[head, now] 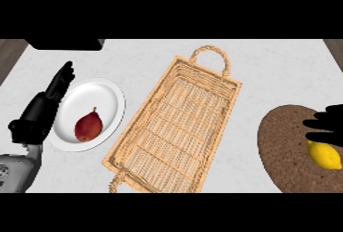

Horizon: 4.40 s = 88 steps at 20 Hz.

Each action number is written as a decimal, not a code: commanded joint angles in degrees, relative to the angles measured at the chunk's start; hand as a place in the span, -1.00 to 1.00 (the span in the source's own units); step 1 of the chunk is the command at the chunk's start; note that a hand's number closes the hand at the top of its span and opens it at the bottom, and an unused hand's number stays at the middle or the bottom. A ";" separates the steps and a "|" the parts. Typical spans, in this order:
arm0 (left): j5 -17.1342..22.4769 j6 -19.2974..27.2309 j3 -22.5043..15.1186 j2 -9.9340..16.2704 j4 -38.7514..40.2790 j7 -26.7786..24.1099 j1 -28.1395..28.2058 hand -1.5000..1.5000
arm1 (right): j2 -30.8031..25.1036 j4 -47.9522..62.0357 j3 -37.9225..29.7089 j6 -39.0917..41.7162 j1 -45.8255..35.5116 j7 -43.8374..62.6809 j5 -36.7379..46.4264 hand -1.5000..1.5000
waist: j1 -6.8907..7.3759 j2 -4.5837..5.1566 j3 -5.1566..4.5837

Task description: Pick the lemon from the placemat and place it in the basket

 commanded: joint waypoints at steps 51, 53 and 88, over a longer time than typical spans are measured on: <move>-10.14 -6.60 8.01 -9.56 -4.37 3.35 2.42 0.00 | 25.67 41.28 12.68 -29.50 5.34 -31.13 56.99 -1.00 | -1.15 -0.32 0.01; -8.03 -9.78 11.08 -6.94 -3.56 0.22 4.02 0.00 | 28.41 42.79 12.72 -28.73 4.56 -29.20 57.82 -1.00 | -0.99 -0.30 0.00; -11.17 -8.69 15.43 -9.32 -4.84 2.56 6.96 0.00 | 48.18 47.48 -21.61 -43.05 14.84 9.34 52.57 1.00 | -7.90 -2.17 -0.29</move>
